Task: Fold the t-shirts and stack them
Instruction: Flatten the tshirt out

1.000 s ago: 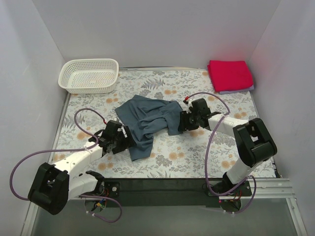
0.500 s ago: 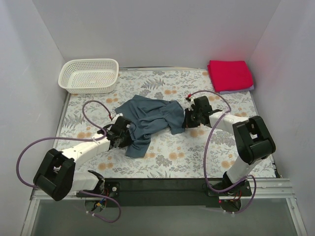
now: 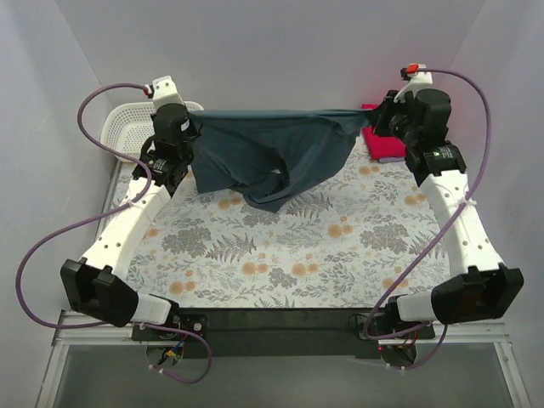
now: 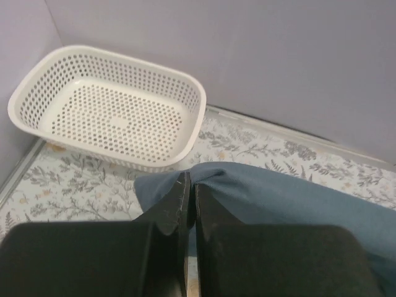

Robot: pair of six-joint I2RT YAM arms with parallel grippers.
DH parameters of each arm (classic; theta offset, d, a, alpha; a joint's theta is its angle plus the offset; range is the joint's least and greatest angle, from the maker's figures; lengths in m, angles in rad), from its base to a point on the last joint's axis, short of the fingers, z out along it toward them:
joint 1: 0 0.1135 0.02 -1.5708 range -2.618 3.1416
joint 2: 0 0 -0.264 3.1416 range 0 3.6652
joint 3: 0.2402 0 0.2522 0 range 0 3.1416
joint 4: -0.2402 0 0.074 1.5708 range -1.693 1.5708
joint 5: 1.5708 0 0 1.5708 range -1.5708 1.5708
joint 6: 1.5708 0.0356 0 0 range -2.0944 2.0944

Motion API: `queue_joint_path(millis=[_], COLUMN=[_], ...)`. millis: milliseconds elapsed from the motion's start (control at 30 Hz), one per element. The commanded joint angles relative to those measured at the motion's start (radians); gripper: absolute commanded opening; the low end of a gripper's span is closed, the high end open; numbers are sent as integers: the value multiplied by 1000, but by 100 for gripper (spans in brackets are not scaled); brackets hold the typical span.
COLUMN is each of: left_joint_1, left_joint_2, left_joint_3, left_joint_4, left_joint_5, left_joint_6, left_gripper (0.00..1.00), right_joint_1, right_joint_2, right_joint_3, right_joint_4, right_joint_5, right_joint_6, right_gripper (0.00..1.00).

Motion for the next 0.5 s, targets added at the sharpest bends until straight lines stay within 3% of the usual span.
queue_joint_path(millis=[0,133,233,267,333,433,467], left_joint_1=[18,18,16,16,18,15,15], left_joint_2=[-111,-285,-444,-484,-596,-749,-788], left_joint_3=[-66,-275,-446,-498,-612,-730,-753], left_joint_4=[140,162,51,19,-105,-267,-301], left_joint_5=[-151,-142,-105,-61,7,133,154], left_joint_6=[156,105,-68,-164,-283,-471,-519], left_gripper=[0,0,4,7,28,40,42], right_joint_1=[-47,-56,-57,-59,-59,-59,-60], right_joint_2=[-92,-216,-345,-382,-489,-640,-712], right_joint_3=[9,-126,-313,-413,-524,-710,-753], right_joint_4=[-43,-41,-41,-43,-44,-63,-72], right_joint_5=[73,92,93,93,69,30,12], right_joint_6=[-46,-43,15,39,111,171,197], right_gripper=[1,1,1,2,5,17,28])
